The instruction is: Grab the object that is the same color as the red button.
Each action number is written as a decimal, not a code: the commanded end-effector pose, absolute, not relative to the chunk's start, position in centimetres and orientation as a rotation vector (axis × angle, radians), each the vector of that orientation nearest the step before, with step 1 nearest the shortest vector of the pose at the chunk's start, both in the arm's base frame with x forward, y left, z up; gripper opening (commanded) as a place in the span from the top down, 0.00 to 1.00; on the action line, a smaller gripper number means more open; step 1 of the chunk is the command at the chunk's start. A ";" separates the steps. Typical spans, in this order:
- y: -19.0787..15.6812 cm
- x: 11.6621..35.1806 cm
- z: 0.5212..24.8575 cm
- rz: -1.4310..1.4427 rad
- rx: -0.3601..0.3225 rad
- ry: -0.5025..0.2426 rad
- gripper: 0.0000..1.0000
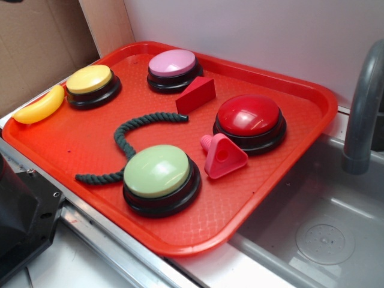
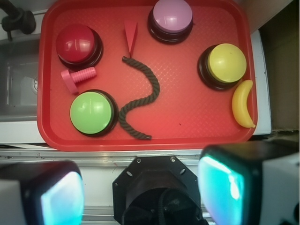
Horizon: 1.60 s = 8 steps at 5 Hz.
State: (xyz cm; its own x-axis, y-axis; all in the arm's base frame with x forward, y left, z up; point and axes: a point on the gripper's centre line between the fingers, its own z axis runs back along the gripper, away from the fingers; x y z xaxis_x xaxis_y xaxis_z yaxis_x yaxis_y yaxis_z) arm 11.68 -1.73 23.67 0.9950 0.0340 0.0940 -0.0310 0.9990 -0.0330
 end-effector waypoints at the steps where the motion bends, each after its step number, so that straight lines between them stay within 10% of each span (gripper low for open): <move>1: -1.7 11.7 23.7 0.033 -0.032 -0.095 0.00; 8: -1.3 27.9 13.2 0.239 -0.072 -0.170 0.00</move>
